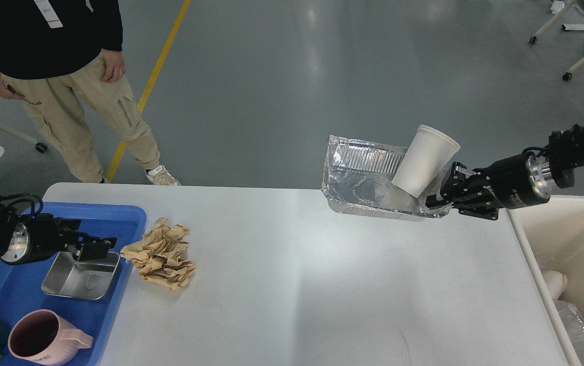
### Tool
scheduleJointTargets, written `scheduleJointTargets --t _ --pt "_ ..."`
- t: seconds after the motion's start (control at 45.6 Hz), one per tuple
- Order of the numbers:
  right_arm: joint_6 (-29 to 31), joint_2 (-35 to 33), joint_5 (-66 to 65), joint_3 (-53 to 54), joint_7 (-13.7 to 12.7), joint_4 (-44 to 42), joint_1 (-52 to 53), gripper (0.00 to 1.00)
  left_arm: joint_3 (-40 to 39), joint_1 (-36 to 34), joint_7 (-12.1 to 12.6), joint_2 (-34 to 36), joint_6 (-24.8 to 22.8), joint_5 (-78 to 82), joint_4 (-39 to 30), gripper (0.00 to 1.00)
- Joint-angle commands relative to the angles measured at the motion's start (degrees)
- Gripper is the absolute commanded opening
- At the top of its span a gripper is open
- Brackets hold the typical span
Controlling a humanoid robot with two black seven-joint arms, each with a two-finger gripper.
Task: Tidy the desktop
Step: 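Reach the left gripper to the crumpled brown paper and grasp it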
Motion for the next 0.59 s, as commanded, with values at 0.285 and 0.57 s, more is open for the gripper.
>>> scheduleJointTargets --t 0.285,0.57 --pt "-0.05 0.06 0.00 0.34 0.00 -0.01 -0.04 0.00 1.03 -1.59 -2.80 -7.45 0.03 7.70 5.97 0.97" --pt "-0.05 -0.11 0.00 0.34 0.00 -0.01 0.14 0.00 6.03 -3.43 -4.38 -12.64 0.03 8.58 8.87 0.97"
